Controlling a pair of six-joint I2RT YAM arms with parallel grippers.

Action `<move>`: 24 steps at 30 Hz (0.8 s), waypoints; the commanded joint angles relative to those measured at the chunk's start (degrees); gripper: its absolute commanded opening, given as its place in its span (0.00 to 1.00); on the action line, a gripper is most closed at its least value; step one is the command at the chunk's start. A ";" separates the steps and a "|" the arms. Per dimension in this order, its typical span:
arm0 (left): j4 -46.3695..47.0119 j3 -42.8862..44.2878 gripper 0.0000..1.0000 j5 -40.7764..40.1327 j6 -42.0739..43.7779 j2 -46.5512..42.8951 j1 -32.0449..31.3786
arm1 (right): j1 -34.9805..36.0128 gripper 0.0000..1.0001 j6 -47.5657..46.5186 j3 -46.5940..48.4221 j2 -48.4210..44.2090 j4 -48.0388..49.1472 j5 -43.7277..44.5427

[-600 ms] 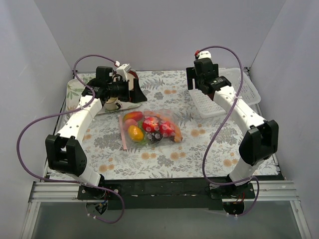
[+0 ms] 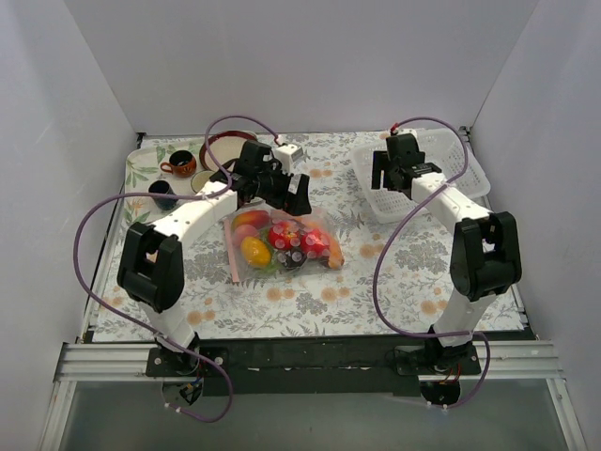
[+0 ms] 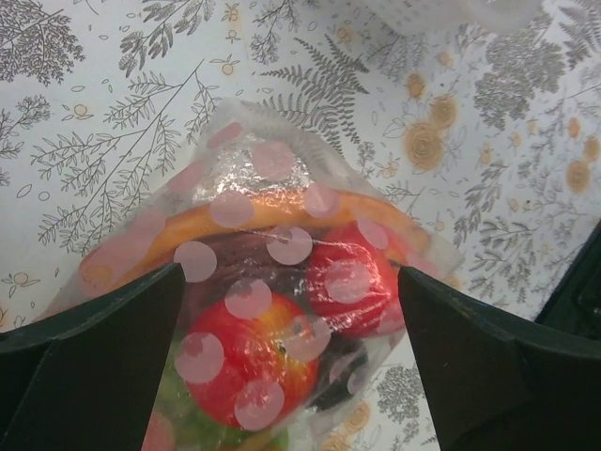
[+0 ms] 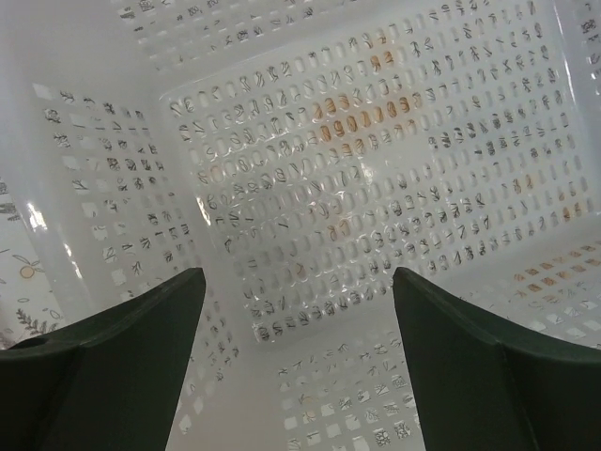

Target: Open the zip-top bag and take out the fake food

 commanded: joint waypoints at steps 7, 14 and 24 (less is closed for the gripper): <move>5.52 1.37 0.98 -8.39 3.93 6.41 -1.25 | 0.19 0.85 2.64 0.40 -3.52 2.56 -1.01; 4.39 -0.99 0.96 -7.78 4.02 7.21 -2.04 | 0.01 0.80 2.99 11.65 8.50 -1.31 0.50; 3.68 -7.50 0.96 -7.61 4.98 2.64 -2.92 | 2.47 0.71 4.75 9.59 14.95 -3.86 -3.45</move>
